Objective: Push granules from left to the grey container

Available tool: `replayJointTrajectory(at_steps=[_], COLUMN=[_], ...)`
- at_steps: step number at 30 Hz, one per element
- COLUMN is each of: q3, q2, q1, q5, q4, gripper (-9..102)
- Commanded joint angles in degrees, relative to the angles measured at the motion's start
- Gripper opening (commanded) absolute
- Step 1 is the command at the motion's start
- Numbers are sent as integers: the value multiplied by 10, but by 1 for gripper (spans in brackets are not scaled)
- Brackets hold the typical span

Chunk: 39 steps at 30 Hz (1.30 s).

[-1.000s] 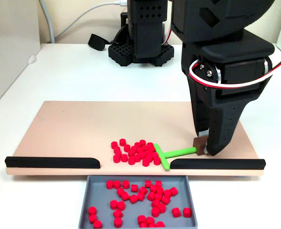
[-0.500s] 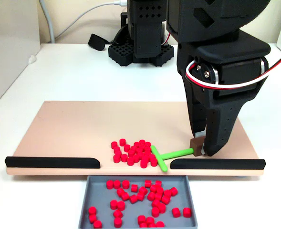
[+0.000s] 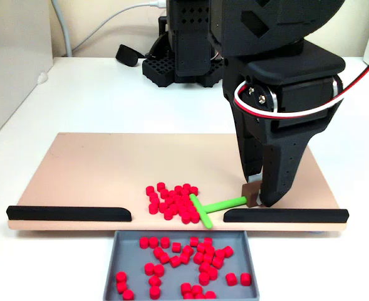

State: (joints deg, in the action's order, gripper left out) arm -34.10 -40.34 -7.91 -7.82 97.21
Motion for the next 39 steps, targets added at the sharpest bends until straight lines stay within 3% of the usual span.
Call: replayJointTrajectory(at_steps=[1,39], q3=[-2,-2], q2=[2,4], q1=[6,14], q5=[-3,-79], q4=[3,2], gripper=[0,0])
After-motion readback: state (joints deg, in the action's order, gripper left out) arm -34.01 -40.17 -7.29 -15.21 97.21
